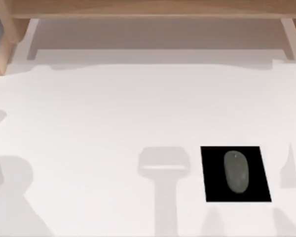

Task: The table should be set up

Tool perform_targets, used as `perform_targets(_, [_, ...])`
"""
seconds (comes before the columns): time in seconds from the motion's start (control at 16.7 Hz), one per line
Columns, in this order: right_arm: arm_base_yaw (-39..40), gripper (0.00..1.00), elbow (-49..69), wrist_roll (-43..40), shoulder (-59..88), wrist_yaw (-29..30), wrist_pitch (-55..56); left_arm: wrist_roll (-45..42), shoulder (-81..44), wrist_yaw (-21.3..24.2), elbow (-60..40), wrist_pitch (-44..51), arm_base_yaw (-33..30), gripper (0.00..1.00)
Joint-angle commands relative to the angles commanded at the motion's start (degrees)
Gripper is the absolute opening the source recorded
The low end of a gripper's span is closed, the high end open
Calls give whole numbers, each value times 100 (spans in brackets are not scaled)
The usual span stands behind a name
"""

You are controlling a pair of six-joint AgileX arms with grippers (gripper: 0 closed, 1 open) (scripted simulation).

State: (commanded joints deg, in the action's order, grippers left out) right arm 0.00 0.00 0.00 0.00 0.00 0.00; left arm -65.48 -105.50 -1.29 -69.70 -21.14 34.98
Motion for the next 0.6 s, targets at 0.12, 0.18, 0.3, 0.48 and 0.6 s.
perform_targets(0.12, [0,100,0,0,0,0,0,-833,-135,508,582,-295,312,0])
perform_targets(0.18, [0,100,0,0,0,0,0,-1219,-164,785,830,-453,390,0])
perform_targets(0.3, [0,100,0,0,0,0,0,-1910,-141,1374,1215,-785,374,0])
perform_targets(0.48, [0,100,0,0,0,0,0,-2730,-50,2245,1562,-1262,63,0])
perform_targets(0.6, [0,100,0,0,0,0,0,-3096,-73,2723,1658,-1507,-233,0])
